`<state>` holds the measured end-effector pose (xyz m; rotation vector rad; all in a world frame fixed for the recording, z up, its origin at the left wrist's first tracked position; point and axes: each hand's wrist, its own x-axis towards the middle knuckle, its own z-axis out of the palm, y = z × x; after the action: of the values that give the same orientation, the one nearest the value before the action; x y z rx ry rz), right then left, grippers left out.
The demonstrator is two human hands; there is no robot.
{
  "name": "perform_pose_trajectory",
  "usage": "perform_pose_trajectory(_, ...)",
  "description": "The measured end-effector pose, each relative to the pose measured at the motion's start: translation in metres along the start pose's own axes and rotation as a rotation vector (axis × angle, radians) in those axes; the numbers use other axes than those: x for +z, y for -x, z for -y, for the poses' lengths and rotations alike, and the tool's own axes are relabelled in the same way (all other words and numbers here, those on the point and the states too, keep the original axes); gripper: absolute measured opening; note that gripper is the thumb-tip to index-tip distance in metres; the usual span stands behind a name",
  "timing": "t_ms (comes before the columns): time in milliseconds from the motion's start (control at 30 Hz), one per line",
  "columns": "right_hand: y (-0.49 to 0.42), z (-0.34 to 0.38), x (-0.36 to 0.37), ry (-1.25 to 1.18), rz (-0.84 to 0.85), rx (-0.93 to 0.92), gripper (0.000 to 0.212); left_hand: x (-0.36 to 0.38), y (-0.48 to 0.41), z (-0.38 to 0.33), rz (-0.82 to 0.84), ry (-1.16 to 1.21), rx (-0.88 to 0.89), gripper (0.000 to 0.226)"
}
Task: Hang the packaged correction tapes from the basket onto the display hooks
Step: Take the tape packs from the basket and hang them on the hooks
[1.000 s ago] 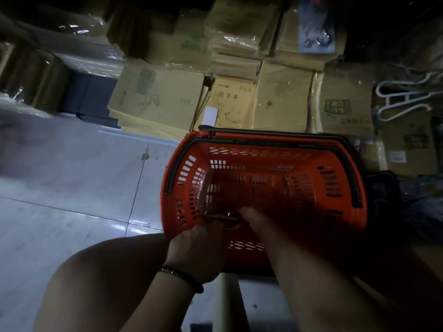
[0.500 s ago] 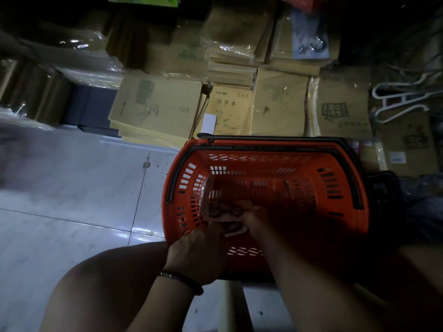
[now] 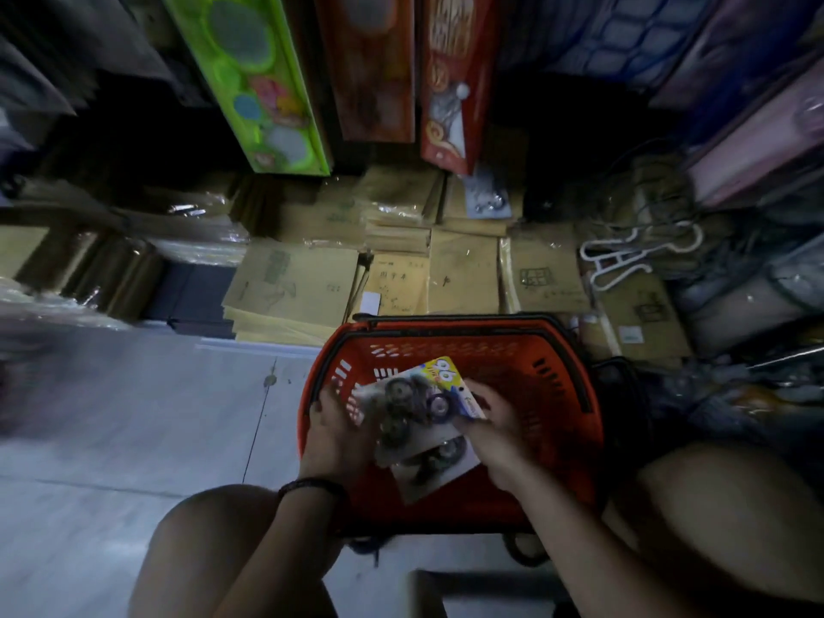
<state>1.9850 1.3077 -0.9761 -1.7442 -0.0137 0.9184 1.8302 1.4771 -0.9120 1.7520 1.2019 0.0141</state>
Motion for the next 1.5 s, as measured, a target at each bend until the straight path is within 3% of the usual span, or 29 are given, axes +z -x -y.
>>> perform_pose_trajectory(133, 0.039, 0.034, -0.018, -0.122, 0.075, -0.125, 0.064, -0.007, 0.012, -0.014, 0.037, 0.422, -0.042, 0.055)
perform_pose_trajectory(233, 0.061, 0.044, -0.022, -0.174, 0.062, -0.188, 0.061, -0.008, 0.044, -0.039, 0.103, 0.600, -0.097, 0.010)
perform_pose_trajectory(433, 0.102, 0.074, -0.013, -0.228, 0.121, -0.258, 0.036, -0.018, 0.077, -0.064, -0.061, 0.798, -0.003, 0.029)
perform_pose_trajectory(567, 0.123, 0.111, -0.015, -0.161, 0.238, -0.333, 0.036, -0.041, 0.107, -0.096, -0.081, 0.889, -0.042, 0.012)
perform_pose_trajectory(667, 0.136, 0.147, -0.022, -0.215, 0.190, -0.402, 0.038, -0.066, 0.119, -0.114, -0.049, 0.948, -0.052, 0.025)
perform_pose_trajectory(767, 0.146, 0.174, -0.033, -0.273, 0.090, -0.463, 0.033, -0.092, 0.133, -0.129, 0.004, 0.979, -0.030, 0.020)
perform_pose_trajectory(900, 0.168, 0.213, -0.051, -0.288, -0.041, -0.611, 0.019, -0.117, 0.156, -0.146, 0.189, 0.980, 0.098, 0.032)
perform_pose_trajectory(1067, 0.206, 0.273, -0.079, -0.325, -0.151, -0.797, 0.027, -0.136, 0.170, -0.170, 0.110, 0.960, 0.215, 0.042)
perform_pose_trajectory(1400, 0.264, 0.350, -0.070, -0.218, 0.040, -0.863, 0.021, -0.144, 0.213, -0.262, 0.142, 1.019, 0.467, 0.036)
perform_pose_trajectory(1500, 0.274, 0.366, -0.052, -0.138, 0.028, -0.898, 0.023, -0.146, 0.234, -0.290, 0.126, 1.001, 0.582, 0.047)
